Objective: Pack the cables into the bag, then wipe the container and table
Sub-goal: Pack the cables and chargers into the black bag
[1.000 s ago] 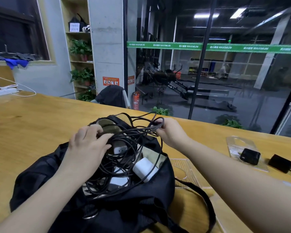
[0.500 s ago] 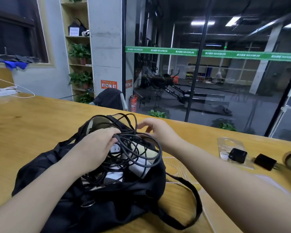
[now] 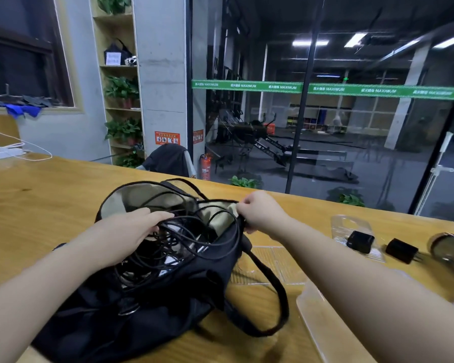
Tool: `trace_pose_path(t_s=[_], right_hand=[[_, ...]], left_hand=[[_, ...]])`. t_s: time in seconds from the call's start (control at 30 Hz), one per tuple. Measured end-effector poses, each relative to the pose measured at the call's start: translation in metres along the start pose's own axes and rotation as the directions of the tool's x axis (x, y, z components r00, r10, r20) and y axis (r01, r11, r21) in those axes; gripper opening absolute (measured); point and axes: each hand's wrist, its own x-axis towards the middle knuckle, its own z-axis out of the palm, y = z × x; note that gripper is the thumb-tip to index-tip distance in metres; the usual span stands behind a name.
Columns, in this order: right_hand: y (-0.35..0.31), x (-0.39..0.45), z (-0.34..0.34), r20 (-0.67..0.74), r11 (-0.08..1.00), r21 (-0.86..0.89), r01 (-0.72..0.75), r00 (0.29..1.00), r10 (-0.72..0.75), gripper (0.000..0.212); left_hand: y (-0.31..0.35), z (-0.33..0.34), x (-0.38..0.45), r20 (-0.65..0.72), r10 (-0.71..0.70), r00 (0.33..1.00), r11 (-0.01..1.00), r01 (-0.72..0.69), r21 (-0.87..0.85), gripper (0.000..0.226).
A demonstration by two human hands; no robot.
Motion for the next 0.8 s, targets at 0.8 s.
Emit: trace_pose_path(t_s=[0.8], right_hand=[[-0.009,-0.012,-0.008,-0.155,0.964,0.106,0.244,0.962,-0.226,0.029]], left_hand=[[0.029,-0.006,-0.019,0.046,-0.135,0.990,0.989,0.137,-0.056,0.086]])
